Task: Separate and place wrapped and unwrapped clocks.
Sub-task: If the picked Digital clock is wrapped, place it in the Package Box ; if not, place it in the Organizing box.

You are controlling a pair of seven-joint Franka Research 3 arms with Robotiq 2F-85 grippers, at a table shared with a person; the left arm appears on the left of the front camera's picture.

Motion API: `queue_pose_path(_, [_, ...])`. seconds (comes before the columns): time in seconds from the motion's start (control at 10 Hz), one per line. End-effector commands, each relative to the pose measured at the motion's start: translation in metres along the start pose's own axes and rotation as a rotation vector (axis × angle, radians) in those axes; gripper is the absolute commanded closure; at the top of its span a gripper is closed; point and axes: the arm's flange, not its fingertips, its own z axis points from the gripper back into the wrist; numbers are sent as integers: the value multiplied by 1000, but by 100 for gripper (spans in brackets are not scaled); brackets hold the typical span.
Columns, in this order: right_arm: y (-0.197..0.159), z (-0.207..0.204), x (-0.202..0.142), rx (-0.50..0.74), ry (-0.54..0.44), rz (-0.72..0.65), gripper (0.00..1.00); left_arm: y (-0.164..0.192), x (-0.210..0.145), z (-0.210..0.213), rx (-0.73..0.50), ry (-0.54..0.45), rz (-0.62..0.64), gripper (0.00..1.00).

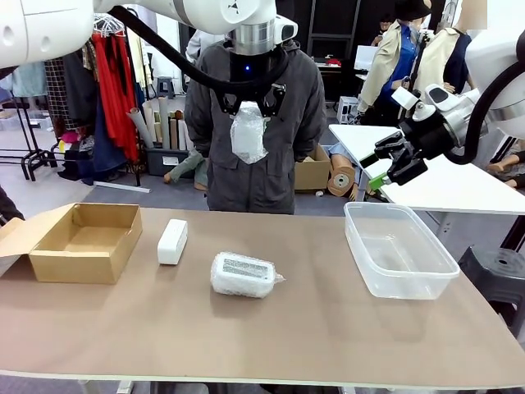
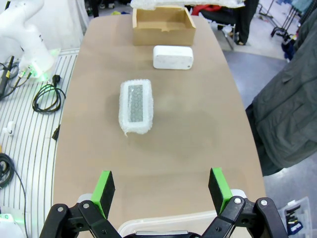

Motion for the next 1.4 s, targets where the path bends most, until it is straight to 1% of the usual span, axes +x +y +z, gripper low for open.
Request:
queue_pose_path(0.0, [1,0,1,0,1,7,0,3,0,5,0,-2,5,100])
queue_pose_path(0.1, [1,0,1,0,1,7,0,0,0,0,0,0,0,100])
queue_pose_path(0.2, [1,0,1,0,1,7,0,8,-6,5,80,33,-10,100])
queue_pose_path(0.3, [1,0,1,0,1,7,0,36,-12,13,68,44,-24,100])
queue_pose_path(0.4, [1,0,1,0,1,7,0,37,-31,16,63,47,-3,100])
queue_pose_path(0.6, [1,0,1,0,1,7,0,72,-56,22,91,81,-29,100])
queue_pose_path(0.7, [1,0,1,0,1,7,0,83,-75,18,92,63,-1,100])
queue_pose_path(0.8, [1,0,1,0,1,7,0,106,-80,23,116,62,8,100])
queue_pose_path(1.0, [1,0,1,0,1,7,0,133,-102,37,162,27,48,100])
queue_pose_path(1.1, [1,0,1,0,1,7,0,154,-103,39,178,17,21,100])
queue_pose_path(1.3, [1,0,1,0,1,7,0,168,-107,35,189,48,-32,100])
